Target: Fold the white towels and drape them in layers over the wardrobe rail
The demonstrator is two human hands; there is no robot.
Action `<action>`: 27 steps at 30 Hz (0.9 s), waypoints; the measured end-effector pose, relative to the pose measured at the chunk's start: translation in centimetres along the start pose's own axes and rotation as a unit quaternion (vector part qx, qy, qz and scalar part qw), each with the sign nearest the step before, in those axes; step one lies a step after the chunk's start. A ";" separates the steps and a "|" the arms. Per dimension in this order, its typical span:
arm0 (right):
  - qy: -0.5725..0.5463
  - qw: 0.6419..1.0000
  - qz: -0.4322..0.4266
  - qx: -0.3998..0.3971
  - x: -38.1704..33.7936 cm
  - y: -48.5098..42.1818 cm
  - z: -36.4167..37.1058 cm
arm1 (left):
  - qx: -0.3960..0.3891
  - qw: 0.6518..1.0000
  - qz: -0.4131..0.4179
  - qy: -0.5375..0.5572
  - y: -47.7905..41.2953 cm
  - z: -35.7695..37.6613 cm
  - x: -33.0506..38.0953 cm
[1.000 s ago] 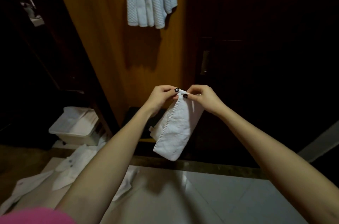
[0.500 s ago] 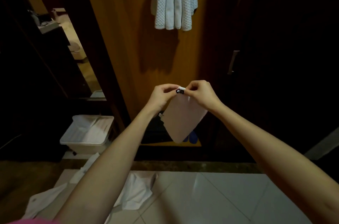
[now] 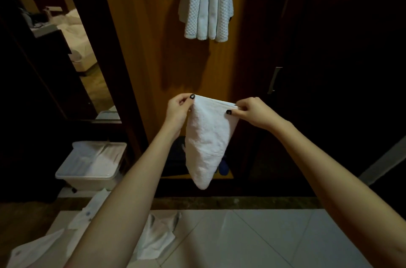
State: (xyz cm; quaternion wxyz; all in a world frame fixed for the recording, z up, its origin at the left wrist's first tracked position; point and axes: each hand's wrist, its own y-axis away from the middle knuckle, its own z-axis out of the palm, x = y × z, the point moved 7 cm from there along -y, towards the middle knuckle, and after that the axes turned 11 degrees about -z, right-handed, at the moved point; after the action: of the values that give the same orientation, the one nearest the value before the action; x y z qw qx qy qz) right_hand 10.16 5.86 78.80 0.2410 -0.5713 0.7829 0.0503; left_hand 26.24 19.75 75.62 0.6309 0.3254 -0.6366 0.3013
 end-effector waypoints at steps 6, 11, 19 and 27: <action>-0.100 0.980 0.007 0.173 -0.8 0.6 0.7 | 0.024 0.999 -0.015 0.019 0.7 -1.1 -0.6; -0.282 0.934 0.066 0.211 -0.8 1.1 1.7 | 0.050 0.998 -0.025 0.011 1.8 -1.9 -1.6; -0.505 0.847 0.054 0.156 -2.5 5.1 5.2 | 0.027 0.983 -0.081 0.162 5.4 -2.1 -3.3; -0.613 0.784 0.034 0.091 -4.7 8.6 6.3 | -0.113 0.962 -0.118 0.217 8.8 -1.5 -3.0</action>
State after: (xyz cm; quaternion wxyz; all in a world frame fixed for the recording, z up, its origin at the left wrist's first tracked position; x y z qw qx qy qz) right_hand 5.39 15.12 73.59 0.7192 -0.3682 0.4903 0.3267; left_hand 20.16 26.40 72.93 0.8176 0.2518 -0.4714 0.2143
